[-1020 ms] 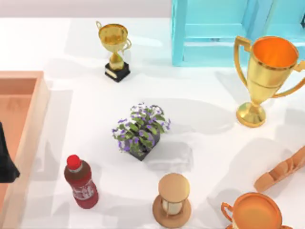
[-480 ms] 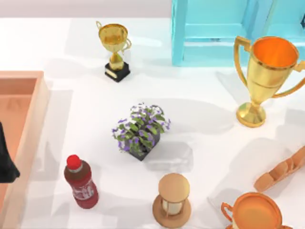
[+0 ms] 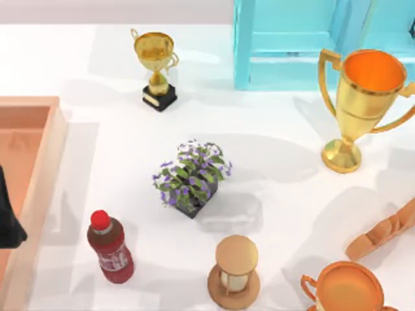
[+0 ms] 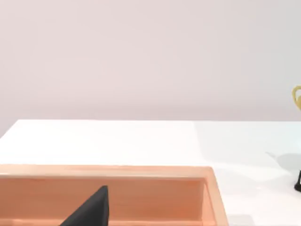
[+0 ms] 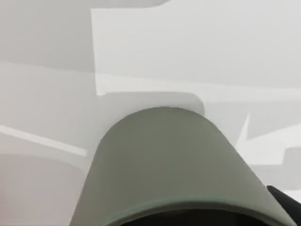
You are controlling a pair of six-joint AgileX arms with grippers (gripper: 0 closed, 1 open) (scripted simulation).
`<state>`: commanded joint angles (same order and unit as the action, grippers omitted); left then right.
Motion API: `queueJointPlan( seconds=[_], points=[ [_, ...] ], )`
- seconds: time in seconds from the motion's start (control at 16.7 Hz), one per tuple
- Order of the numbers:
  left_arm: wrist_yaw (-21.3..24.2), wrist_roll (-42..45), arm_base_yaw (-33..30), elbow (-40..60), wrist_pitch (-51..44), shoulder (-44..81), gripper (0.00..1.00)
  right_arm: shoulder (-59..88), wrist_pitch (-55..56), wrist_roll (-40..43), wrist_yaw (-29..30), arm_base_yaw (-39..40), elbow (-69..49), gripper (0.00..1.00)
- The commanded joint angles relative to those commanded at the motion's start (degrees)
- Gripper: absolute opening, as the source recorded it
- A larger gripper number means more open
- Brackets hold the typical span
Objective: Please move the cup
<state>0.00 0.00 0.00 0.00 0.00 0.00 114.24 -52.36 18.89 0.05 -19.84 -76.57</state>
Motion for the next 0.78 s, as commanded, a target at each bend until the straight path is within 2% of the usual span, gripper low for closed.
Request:
queueJointPlan(
  seconds=[0.48,0.78],
  points=[
    [0.00,0.00,0.00,0.00,0.00,0.00,1.00,0.46,-0.74,0.68,0.01,-0.61,-0.92,0.00],
    [0.00,0.00,0.00,0.00,0.00,0.00,1.00,5.32,-8.38,8.40,0.49,-7.96,-13.62,0.00]
  ],
)
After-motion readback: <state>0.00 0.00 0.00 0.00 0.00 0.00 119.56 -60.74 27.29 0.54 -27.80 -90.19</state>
